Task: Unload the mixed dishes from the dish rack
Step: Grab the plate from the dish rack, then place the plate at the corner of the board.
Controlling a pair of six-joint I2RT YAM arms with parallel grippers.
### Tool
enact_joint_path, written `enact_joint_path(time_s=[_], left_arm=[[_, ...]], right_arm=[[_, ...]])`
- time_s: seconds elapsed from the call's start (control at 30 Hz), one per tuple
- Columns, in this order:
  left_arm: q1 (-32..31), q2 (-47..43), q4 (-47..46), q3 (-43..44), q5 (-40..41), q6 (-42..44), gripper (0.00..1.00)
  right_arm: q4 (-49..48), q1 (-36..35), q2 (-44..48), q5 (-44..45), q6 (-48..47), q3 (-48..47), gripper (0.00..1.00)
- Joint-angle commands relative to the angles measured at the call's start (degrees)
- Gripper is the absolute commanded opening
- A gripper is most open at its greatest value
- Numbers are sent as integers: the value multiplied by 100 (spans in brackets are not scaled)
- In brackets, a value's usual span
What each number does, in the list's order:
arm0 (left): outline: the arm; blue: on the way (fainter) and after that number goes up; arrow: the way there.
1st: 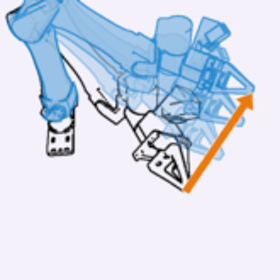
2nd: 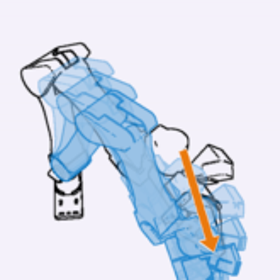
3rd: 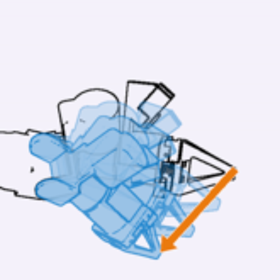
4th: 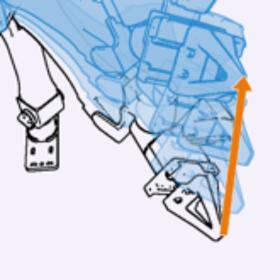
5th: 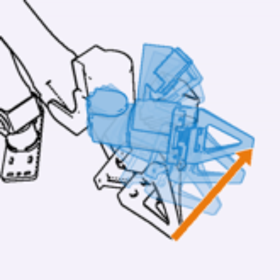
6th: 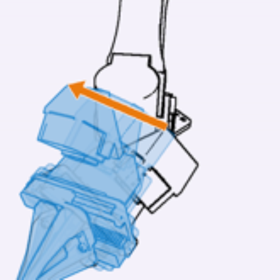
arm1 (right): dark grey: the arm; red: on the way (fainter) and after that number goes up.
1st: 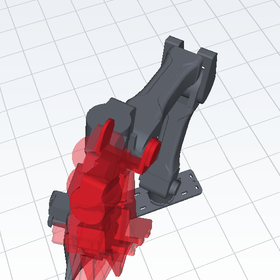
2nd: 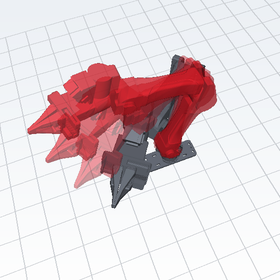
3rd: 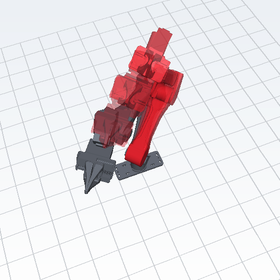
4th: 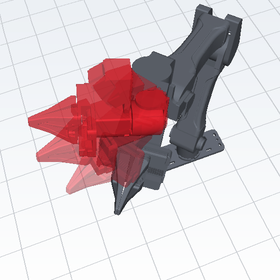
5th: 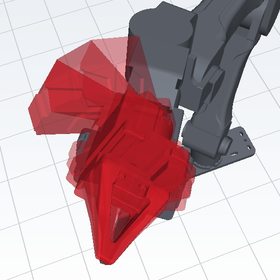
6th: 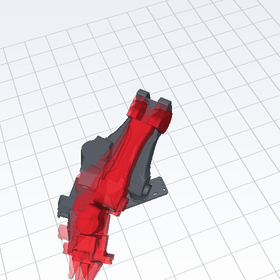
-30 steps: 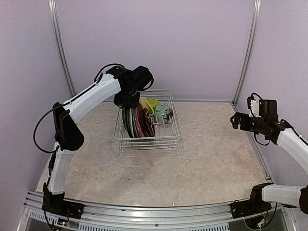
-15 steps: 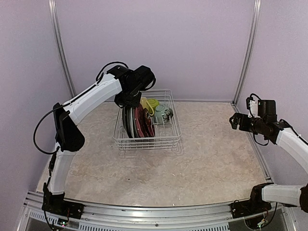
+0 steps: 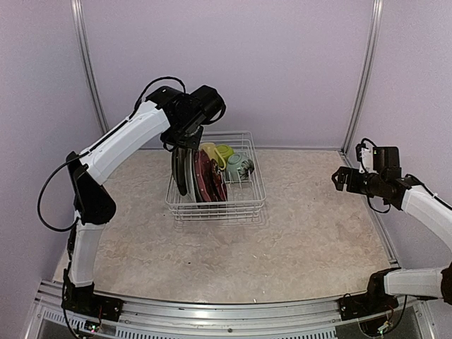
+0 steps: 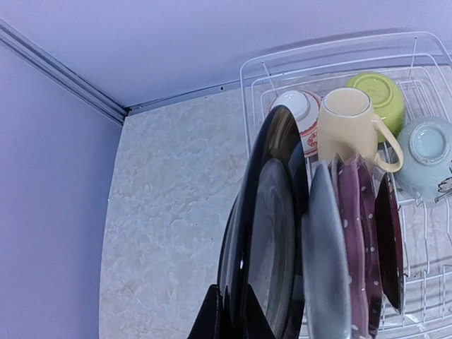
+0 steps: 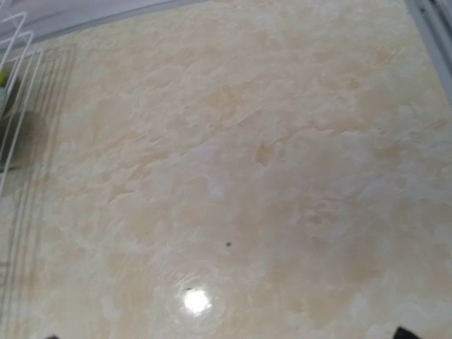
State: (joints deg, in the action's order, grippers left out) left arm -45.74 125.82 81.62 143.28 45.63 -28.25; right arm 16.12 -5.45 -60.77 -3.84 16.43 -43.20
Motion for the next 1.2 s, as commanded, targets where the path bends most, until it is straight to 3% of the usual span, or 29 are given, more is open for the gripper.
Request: enact_joint_path(time_s=[0.0, 0.47, 0.73, 1.0, 1.17], left_arm=[[-128, -790, 504, 264, 352, -36, 0], [-96, -1217, 656, 139, 645, -6, 0], [313, -1760, 638, -285, 497, -101, 0], [1389, -3209, -794, -2012, -1034, 83, 0], [2649, -4256, -1927, -3548, -2795, 12, 0]], right_arm=[[-49, -246, -90, 66, 59, -67, 100], [-56, -436, -189, 208, 114, -109, 100], [-75, -561, -338, 225, 145, -199, 100], [-65, -711, -431, 316, 206, -259, 100], [-65, -822, -489, 340, 276, -291, 100]])
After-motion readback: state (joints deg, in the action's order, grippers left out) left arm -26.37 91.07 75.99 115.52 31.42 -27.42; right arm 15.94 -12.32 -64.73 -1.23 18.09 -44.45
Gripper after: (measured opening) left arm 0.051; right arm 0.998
